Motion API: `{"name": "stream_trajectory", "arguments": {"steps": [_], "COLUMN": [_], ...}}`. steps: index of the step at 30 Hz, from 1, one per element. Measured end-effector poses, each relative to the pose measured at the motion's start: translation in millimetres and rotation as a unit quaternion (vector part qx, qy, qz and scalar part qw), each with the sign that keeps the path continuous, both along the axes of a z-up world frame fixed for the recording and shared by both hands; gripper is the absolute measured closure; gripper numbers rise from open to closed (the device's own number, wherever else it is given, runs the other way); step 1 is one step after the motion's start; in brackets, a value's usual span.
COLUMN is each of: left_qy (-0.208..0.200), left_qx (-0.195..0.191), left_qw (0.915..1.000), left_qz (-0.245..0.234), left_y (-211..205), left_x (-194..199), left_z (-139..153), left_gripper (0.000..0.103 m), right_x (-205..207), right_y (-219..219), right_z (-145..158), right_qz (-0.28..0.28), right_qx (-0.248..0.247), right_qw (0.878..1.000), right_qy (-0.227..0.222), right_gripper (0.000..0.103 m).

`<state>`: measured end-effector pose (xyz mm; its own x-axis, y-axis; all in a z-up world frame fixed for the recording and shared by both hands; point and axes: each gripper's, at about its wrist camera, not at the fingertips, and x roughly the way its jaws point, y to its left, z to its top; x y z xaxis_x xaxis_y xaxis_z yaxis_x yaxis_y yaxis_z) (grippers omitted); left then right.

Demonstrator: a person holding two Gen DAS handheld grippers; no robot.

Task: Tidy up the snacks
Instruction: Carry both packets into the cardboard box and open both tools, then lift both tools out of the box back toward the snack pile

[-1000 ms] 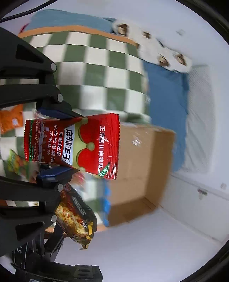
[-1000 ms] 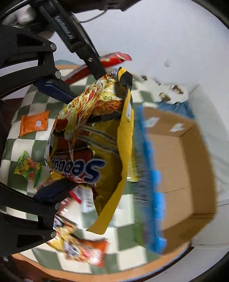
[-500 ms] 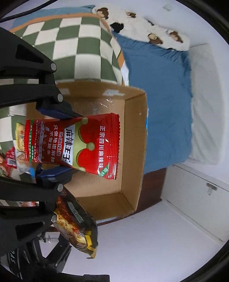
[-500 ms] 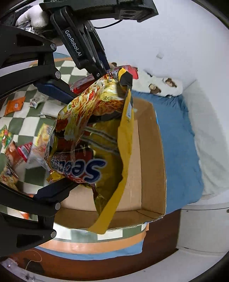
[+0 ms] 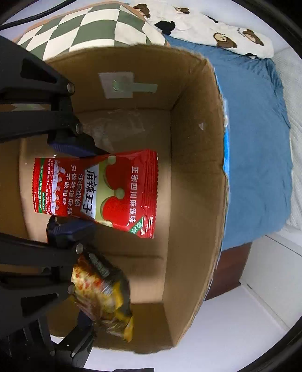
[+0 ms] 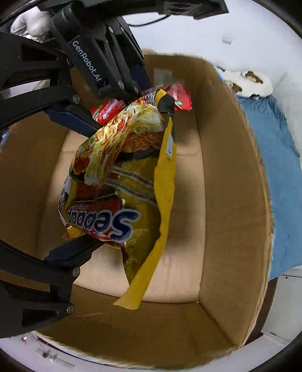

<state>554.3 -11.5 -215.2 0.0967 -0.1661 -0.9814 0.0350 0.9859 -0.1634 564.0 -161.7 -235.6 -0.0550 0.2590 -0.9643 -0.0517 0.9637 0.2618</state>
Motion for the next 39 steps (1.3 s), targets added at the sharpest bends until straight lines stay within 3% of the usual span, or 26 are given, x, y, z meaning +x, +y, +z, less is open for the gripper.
{"name": "stream_trajectory", "arguments": {"steps": [3,6,15,21,30,39], "left_qy": [0.004,-0.009,-0.027,-0.068,-0.145,-0.190], "left_qx": [0.001,0.007,0.010,0.022,0.051,0.050], "left_qw": [1.0000,0.9999,0.9995,0.9970,0.9874,0.9796], "left_qz": [0.005,0.005,0.015,0.027,0.037,0.040], "left_y": [2.3,4.3,15.0,22.2,36.2,42.2], "left_x": [6.5,6.3,-3.7,-37.4,-89.1,-148.5], "left_z": [-5.4,-3.9,6.1,34.4,78.8,110.2], "left_gripper": [0.045,0.006,0.005,0.005,0.005,0.005], "right_x": [12.2,18.9,3.3,-39.2,-106.2,-151.3], "right_y": [-0.8,-2.4,-5.2,-0.7,0.3,16.5], "right_z": [-14.7,-17.9,6.8,50.1,102.1,138.1], "right_qz": [-0.005,-0.005,0.000,-0.009,-0.030,-0.038], "right_qx": [-0.010,-0.031,-0.078,-0.099,-0.114,-0.124], "right_qw": [1.000,1.000,0.996,0.990,0.974,0.953], "right_qy": [0.011,-0.004,-0.053,-0.104,-0.194,-0.273], "right_gripper": [0.018,0.004,0.004,0.004,0.004,0.004]}}
